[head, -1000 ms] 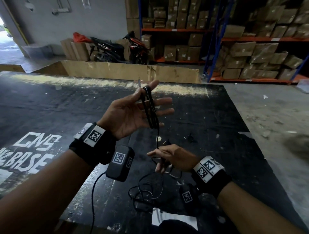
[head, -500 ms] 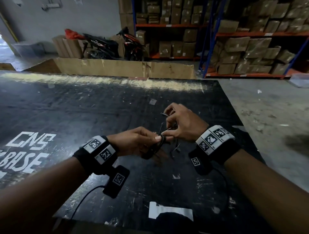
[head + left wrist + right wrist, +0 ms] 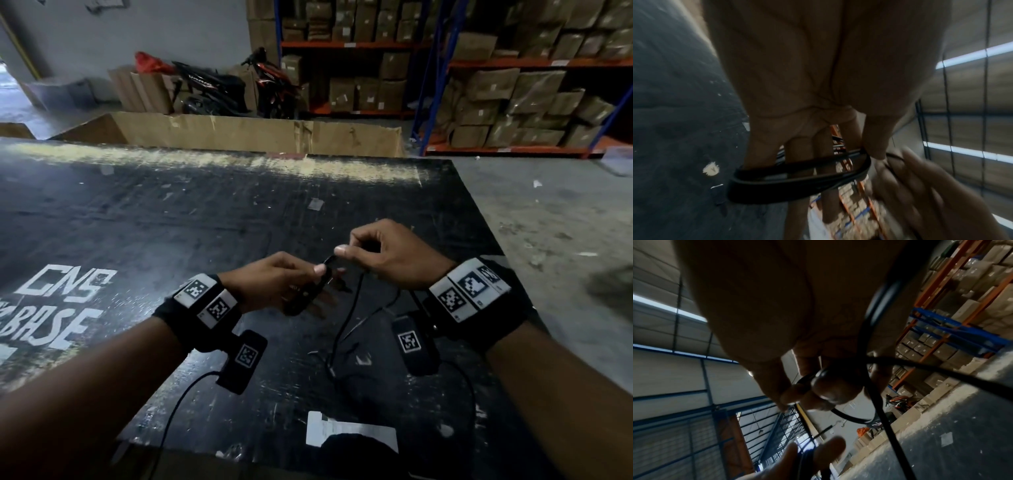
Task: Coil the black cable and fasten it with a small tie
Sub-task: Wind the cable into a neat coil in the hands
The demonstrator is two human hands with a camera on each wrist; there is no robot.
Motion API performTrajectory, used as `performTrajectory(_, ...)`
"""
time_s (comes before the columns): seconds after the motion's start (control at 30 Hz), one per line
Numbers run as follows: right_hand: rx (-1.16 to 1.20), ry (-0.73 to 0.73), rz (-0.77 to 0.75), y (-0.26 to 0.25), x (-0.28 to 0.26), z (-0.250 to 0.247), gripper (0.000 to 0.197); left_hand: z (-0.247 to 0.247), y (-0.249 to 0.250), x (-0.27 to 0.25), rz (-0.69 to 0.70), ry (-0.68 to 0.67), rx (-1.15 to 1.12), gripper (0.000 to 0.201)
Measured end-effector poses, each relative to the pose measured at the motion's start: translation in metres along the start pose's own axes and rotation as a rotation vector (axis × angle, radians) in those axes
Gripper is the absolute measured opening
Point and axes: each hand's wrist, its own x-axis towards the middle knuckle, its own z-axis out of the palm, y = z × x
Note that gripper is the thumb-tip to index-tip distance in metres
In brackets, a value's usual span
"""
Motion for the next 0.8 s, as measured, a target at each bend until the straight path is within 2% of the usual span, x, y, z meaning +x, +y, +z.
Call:
performTrajectory(0.13, 0.235, -0.076, 0.001, -0.010, -0.021, 0.014, 0.033, -0.007, -0.002, -0.002, 0.080, 0.091, -0.125, 0.039)
performTrajectory(0.27, 0.183, -0.009, 0.019, 0.000, -0.030, 0.043, 0.026, -0.002, -0.004, 0.004, 0.189, 0.163, -0.178, 0.046)
performTrajectory(0.33, 0.187, 0.046, 0.073, 0.005, -0.033, 0.059, 0.022, 0.000, -0.004, 0.008, 0.241, 0.230, -0.243, 0.042)
performTrajectory(0.4, 0.177, 0.160, 0.120, 0.006, -0.033, 0.070, 0.020, 0.002, -0.003, 0.011, 0.289, 0.315, -0.288, 0.040)
performTrajectory(0.53, 0.166, 0.319, 0.168, 0.003, -0.027, 0.073, 0.026, 0.002, 0.001, 0.014, 0.389, 0.421, -0.361, 0.034)
performTrajectory(0.6, 0.146, 0.305, 0.172, 0.003, -0.024, 0.073, 0.028, 0.000, 0.009, 0.013, 0.432, 0.453, -0.420, 0.034)
performTrajectory(0.73, 0.032, 0.150, 0.209, 0.006, -0.020, 0.077, 0.036, -0.011, 0.023, 0.011, 0.493, 0.468, -0.464, 0.037)
performTrajectory(0.8, -0.015, 0.076, 0.254, 0.011, -0.019, 0.076, 0.030, -0.014, 0.028, 0.012, 0.514, 0.459, -0.460, 0.039)
